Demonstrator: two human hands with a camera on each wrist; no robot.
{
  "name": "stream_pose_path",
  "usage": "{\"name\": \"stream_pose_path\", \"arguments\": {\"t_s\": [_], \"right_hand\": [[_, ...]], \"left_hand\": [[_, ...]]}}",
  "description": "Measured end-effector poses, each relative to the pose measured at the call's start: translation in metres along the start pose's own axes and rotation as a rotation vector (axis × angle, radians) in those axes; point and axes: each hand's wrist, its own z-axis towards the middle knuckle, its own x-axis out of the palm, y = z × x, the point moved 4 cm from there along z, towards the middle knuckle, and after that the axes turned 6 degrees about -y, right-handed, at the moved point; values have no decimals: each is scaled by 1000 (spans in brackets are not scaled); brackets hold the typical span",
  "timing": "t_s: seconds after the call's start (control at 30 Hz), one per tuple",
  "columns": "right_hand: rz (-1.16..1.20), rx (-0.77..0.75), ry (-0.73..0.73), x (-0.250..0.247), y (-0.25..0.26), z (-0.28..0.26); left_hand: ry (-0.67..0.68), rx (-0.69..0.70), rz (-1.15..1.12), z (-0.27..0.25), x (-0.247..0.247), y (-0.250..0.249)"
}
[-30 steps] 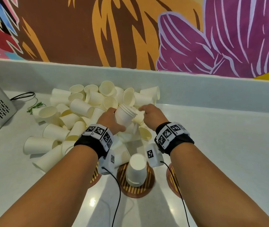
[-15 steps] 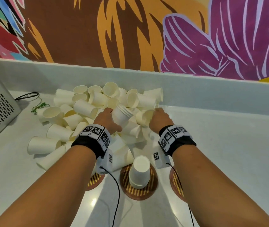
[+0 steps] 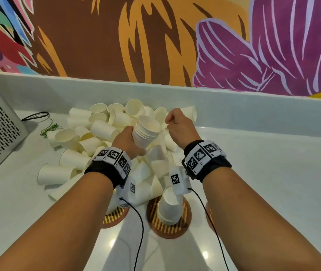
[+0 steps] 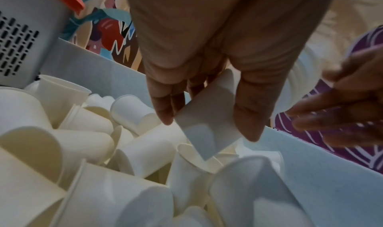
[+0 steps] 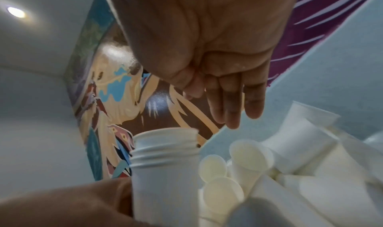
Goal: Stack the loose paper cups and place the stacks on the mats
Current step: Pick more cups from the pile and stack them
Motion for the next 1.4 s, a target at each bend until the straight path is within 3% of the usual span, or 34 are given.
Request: {"name": "stream_pose_path", "arguments": {"t_s": [0.07,0.2,0.3,0.63,0.93,1.23,1.4], "right_hand": [[-103,14,91,9,-14,-1],[-281,67,500,31,-33,-15],[-352,22,588,34,-25,-16],[-558,-23,477,13,-12,3],[-914,157,496,1,-76,-10],[-873,275,323,17,-122,-21],[-700,280,284,11,-108,-19]], "left_hand": [[-12,-36,-4,0,-5,6],[-9,-59,-14,-3,-8,12],[1,-59,-6,-5,-7,13],[3,-38,4,-8,-4,8],[58,-3,39,-9,9,-5],[88,15,69,-18,19,-11],[101,7,116,-17,21,-5]]}}
